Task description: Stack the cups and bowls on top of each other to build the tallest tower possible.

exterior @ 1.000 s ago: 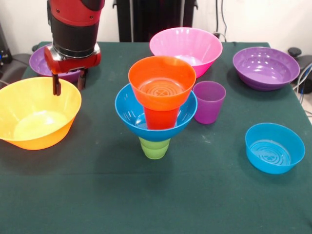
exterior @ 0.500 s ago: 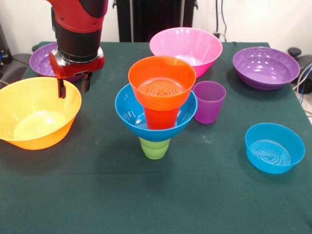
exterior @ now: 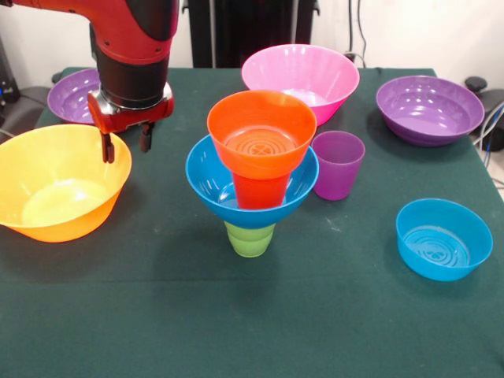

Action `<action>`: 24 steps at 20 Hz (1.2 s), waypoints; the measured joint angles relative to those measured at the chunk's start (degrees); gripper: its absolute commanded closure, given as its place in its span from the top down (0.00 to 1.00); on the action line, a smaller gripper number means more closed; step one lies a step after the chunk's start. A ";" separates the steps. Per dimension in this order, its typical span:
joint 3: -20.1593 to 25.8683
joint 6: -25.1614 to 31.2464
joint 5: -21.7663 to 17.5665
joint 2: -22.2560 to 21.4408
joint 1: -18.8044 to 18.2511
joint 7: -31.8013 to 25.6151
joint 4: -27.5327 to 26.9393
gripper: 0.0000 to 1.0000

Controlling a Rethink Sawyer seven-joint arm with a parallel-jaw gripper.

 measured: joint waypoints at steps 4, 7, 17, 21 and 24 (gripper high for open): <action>-0.23 -0.56 -0.01 0.02 0.07 0.00 0.01 1.00; -0.73 -1.47 -0.01 0.02 0.47 0.00 0.00 1.00; -2.62 -3.45 -0.63 -0.22 2.38 0.00 0.01 0.00; -3.28 -3.67 -0.67 -0.22 2.68 0.00 0.01 0.00; -3.59 -3.67 -0.67 -0.22 2.75 0.00 0.01 0.00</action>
